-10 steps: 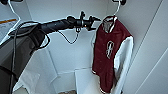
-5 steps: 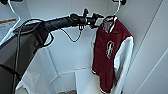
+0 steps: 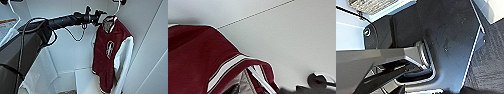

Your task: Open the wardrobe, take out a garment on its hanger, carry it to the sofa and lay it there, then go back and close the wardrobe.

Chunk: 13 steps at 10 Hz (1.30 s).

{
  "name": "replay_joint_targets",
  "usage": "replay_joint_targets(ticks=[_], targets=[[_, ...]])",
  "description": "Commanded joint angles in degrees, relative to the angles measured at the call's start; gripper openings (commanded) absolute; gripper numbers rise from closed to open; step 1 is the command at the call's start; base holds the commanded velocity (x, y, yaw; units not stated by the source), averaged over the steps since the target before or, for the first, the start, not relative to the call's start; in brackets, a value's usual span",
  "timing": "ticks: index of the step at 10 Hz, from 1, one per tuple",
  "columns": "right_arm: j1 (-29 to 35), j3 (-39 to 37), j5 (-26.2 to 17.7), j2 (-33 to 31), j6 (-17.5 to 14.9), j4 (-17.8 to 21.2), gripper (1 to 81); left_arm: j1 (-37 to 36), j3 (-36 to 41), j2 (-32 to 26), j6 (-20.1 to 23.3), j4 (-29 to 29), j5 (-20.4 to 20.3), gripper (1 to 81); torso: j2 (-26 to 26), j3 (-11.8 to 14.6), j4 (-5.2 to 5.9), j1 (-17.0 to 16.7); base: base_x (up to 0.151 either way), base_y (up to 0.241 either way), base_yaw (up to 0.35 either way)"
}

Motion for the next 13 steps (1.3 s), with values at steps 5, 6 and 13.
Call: replay_joint_targets(ticks=[5, 6, 13], targets=[[0.69, 0.02, -2.78, 0.61, 0.10, 0.15, 81.1, -11.00, -2.47, 5.69, 0.80, -1.77, 0.84, 81.1, 0.00, 0.00, 0.00, 0.00, 0.000, 0.000, 0.000], [0.78, -0.07, -2.78, 0.61, 0.10, 0.16, 81.1, -10.92, -2.46, 6.13, 1.33, -1.23, 0.93, 81.1, 0.00, 0.00, 0.00, 0.00, 0.000, 0.000, 0.000], [0.69, -0.24, -2.78, 0.61, 0.10, 0.16, 81.1, -11.18, -3.61, 10.18, 15.29, -1.05, 0.84, 81.1, 0.00, 0.00, 0.00, 0.00, 0.000, 0.000, 0.000]])
